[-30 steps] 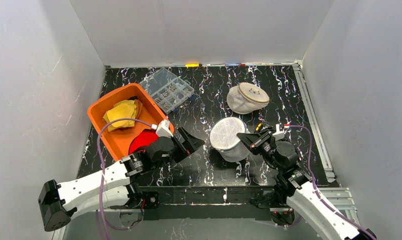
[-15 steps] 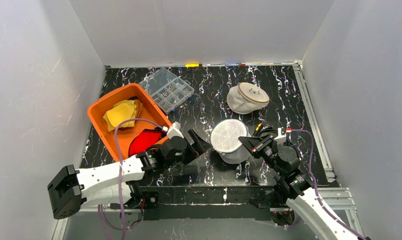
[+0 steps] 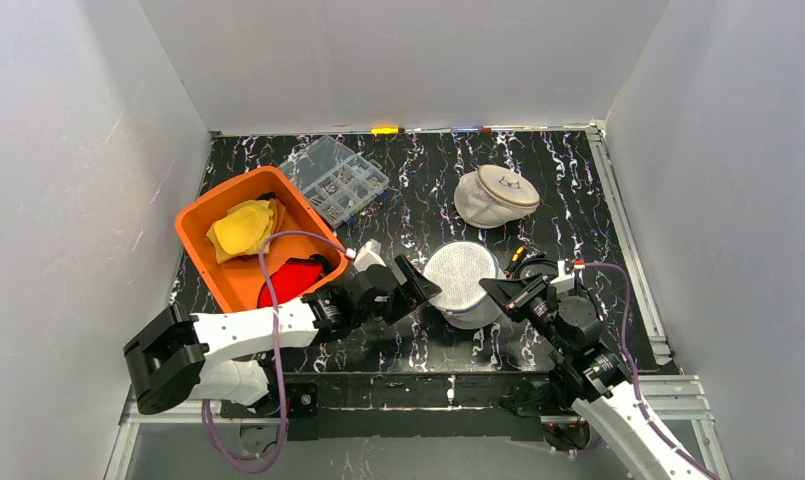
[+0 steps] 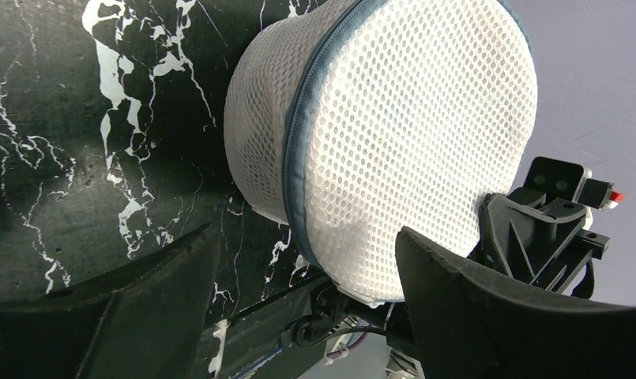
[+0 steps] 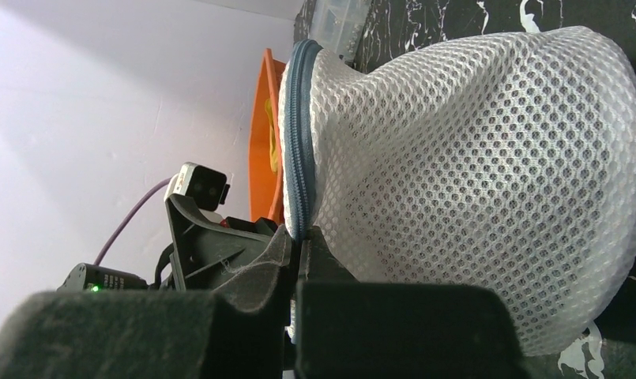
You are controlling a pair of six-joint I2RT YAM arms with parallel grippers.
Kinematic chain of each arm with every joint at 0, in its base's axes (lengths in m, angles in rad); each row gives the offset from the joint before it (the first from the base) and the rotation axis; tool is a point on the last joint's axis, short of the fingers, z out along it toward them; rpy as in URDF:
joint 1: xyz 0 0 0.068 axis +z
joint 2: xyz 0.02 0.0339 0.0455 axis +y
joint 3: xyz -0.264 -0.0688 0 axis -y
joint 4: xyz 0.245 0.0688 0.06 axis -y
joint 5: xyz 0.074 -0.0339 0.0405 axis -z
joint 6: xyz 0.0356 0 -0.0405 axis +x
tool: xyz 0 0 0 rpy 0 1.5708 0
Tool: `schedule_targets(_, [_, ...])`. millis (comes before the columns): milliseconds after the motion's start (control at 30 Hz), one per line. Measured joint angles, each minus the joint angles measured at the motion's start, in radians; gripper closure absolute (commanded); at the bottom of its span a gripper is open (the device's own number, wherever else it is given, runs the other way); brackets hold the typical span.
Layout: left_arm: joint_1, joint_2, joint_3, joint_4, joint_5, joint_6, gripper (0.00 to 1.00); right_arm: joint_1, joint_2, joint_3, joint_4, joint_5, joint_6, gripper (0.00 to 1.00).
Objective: Unzip the laundry bag and remove the bra
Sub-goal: Adjust the laundry bag at the center of the board.
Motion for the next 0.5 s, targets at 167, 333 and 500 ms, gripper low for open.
schedule_targets(167, [0.002, 0.047, 0.002, 0.048, 0.012, 0.000, 0.25, 0.000, -0.001, -0.002, -0.008, 0.000, 0.000, 0.99])
schedule_targets(333, [0.036, 0.069, -0.007, 0.123, 0.048, 0.003, 0.35, 0.000, -0.018, -0.002, -0.032, 0.000, -0.001, 0.99])
schedule_targets(500, [0.074, 0.076, -0.022, 0.188, 0.077, 0.012, 0.39, 0.000, -0.055, -0.002, -0.061, 0.000, -0.001, 0.99])
